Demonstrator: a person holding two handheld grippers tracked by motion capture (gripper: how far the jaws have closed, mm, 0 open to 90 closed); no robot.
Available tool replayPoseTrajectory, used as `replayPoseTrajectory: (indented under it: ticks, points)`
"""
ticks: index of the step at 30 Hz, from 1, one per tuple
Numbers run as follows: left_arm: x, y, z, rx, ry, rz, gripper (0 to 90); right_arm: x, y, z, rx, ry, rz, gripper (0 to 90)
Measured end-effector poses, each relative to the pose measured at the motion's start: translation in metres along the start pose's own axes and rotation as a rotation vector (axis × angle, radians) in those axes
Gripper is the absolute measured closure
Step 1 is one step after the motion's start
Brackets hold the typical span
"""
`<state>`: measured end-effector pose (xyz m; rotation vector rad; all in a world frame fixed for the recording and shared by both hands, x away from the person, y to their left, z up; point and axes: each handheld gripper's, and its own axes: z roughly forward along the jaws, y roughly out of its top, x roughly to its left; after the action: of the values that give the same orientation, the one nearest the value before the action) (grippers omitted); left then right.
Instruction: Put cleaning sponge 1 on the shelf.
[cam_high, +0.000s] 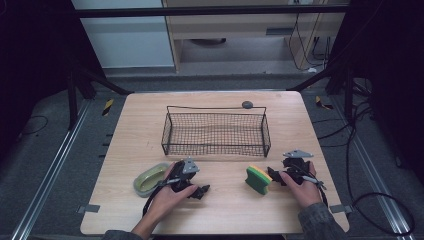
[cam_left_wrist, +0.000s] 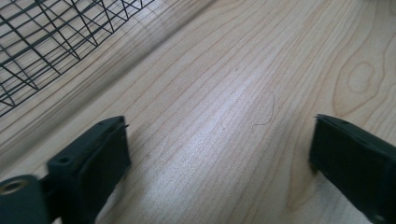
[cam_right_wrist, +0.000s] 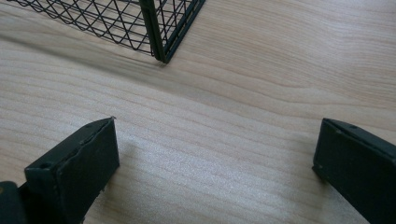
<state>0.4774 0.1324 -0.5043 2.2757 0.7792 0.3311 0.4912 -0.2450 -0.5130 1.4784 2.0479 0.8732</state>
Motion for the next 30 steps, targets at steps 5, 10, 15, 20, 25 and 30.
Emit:
replayPoseTrajectory:
  ticks: [5,10,15,20,25,30]
  points:
    - [-0.001,0.012,-0.011,0.025,-0.005,0.069,5.6,0.000,0.003,0.002,0.001,0.009,-0.004,0.4]
    - [0.004,0.032,-0.034,0.065,0.045,0.143,5.8,-0.001,0.003,0.003,0.000,0.011,-0.013,0.4]
    - [0.021,0.039,-0.060,0.170,0.121,0.145,6.5,-0.001,0.003,0.003,0.000,0.012,-0.014,0.5]
    - [0.039,0.031,-0.085,0.204,0.151,0.116,6.8,-0.001,0.003,0.003,0.002,0.015,-0.012,0.4]
    - [0.052,0.022,-0.101,0.265,0.163,0.118,6.9,-0.001,0.004,0.004,0.003,0.021,-0.020,0.4]
    - [0.061,0.014,-0.113,0.329,0.183,0.112,10.5,-0.001,0.004,0.004,0.003,0.020,-0.018,0.7]
